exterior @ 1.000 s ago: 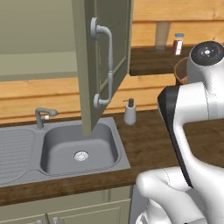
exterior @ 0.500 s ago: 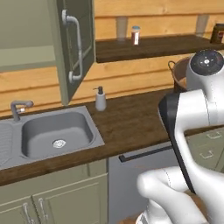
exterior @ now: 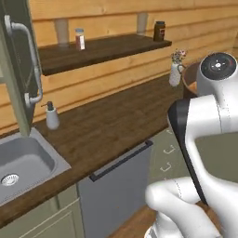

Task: Open the cabinet, pick up the bread from the cabinet and place it in the basket. Then move the basket to the dining counter.

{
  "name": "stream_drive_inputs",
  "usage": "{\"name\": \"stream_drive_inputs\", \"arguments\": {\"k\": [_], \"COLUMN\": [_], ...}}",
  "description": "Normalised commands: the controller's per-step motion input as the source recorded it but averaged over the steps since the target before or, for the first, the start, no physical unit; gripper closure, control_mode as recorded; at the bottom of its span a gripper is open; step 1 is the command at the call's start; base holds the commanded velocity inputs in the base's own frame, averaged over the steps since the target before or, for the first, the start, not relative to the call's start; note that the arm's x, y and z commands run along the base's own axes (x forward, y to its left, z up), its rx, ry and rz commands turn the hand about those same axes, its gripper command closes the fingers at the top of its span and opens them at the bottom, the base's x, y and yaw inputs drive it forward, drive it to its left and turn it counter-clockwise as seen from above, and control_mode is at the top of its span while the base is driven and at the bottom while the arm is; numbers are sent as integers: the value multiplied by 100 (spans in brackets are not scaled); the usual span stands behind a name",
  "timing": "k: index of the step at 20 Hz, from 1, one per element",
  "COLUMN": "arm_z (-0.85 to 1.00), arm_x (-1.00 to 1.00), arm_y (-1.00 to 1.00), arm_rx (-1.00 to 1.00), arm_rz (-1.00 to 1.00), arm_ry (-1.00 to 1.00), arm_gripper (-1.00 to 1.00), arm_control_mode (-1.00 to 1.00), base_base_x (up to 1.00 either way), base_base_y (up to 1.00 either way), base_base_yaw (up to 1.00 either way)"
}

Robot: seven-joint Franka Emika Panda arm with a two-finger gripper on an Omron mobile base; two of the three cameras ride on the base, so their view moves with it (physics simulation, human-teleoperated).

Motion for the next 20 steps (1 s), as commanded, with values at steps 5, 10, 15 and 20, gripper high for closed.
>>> {"name": "stream_drive_inputs", "arguments": {"k": [5,10,15,20], "arm_z": [0,0,0,0], "arm_x": [0,0,0,0], "arm_y": [0,0,0,0], "arm_rx": [0,0,0,0], "arm_rz": [0,0,0,0], "arm_ry": [0,0,0,0], "arm_gripper": [100,100,100,100], "arm_control_mode": [100,100,100,100], "base_base_x": [0,16,38,31], "base_base_y": [-39,-45,-35,-63], "base_base_yaw": [-62,-63,-60,-55]}}
